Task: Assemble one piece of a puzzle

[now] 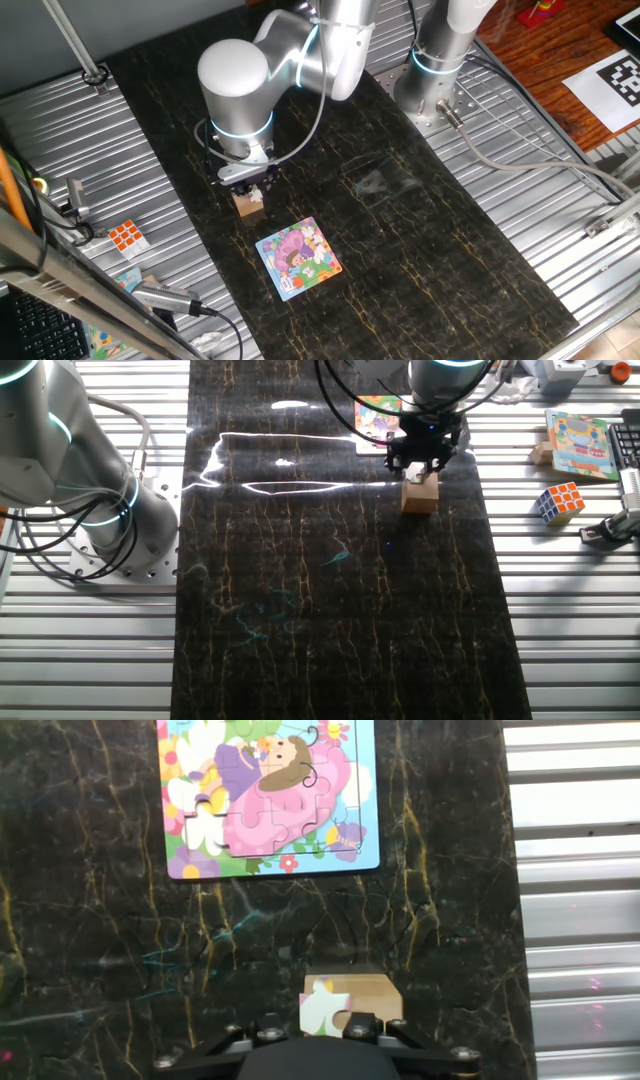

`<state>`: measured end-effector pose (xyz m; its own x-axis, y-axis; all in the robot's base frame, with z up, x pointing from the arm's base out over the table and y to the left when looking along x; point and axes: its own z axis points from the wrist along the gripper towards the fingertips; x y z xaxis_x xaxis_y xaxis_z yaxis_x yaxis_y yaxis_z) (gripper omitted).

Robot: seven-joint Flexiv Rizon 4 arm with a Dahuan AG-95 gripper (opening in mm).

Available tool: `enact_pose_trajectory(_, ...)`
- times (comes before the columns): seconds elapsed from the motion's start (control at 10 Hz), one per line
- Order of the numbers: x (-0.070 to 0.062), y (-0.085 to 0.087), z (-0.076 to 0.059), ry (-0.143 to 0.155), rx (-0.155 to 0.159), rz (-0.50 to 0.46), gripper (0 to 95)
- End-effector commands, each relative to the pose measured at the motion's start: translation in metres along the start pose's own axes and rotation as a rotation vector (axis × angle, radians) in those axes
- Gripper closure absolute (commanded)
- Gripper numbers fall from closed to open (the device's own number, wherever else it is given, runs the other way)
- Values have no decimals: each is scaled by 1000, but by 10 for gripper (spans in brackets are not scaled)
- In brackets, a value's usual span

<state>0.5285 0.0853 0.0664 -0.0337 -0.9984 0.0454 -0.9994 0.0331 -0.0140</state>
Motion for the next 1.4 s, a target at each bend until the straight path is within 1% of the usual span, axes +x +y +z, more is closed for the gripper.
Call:
enact_pose_trajectory(0.1,0,1,0,0,0,1,570)
enact_pose_trajectory(0.2,0,1,0,-1,0,2,570)
enact_pose_trajectory(0.3,0,1,0,-2,0,1,760)
enact_pose_trajectory(0.9,1,1,1,-3,3,10,760)
enact_pose_trajectory(1.0,1,1,1,-3,3,14,950)
enact_pose_trajectory(1.4,1,1,1,-3,3,14,950)
